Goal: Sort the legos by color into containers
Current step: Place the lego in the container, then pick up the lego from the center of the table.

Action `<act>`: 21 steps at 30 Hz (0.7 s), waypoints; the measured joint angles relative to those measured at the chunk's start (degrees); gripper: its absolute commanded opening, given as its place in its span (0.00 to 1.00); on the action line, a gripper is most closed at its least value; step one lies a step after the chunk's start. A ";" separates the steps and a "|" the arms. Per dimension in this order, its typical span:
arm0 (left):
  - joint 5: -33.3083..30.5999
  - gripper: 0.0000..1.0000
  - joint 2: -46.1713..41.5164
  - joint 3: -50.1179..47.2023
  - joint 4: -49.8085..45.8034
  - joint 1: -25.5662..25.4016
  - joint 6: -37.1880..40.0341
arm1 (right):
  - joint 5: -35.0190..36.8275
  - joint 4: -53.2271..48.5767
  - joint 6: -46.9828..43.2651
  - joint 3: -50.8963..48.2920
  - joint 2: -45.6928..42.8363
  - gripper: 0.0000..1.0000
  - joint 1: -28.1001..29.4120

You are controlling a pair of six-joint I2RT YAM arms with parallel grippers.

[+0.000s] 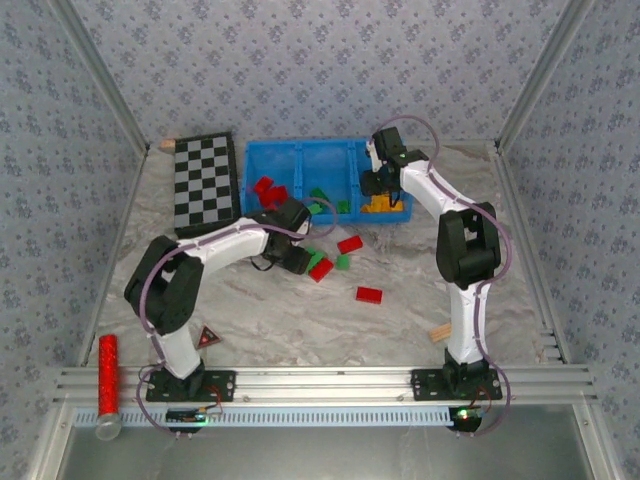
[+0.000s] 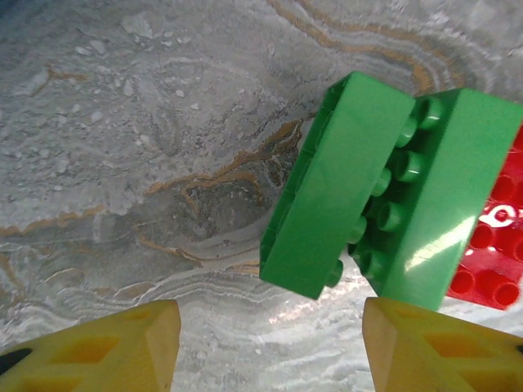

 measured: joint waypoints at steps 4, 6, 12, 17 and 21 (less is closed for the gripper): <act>-0.15 0.59 1.36 0.28 0.24 0.11 0.68 | 0.00 0.02 -0.11 -0.04 -0.02 0.57 -0.15; -0.15 0.58 1.55 0.61 0.39 0.11 1.03 | -0.02 0.04 -0.20 -0.09 -0.07 0.59 -0.15; -0.13 0.57 2.95 1.90 1.25 0.48 1.46 | -0.04 -0.04 -0.20 -0.42 -0.83 0.65 -0.26; 0.24 0.53 3.76 2.16 2.29 0.83 1.64 | -0.13 -0.17 -0.20 -0.72 -2.34 0.65 -0.24; 0.59 0.47 5.40 2.40 3.26 0.92 1.66 | -0.09 -0.28 -0.17 -2.43 -4.87 0.65 -0.26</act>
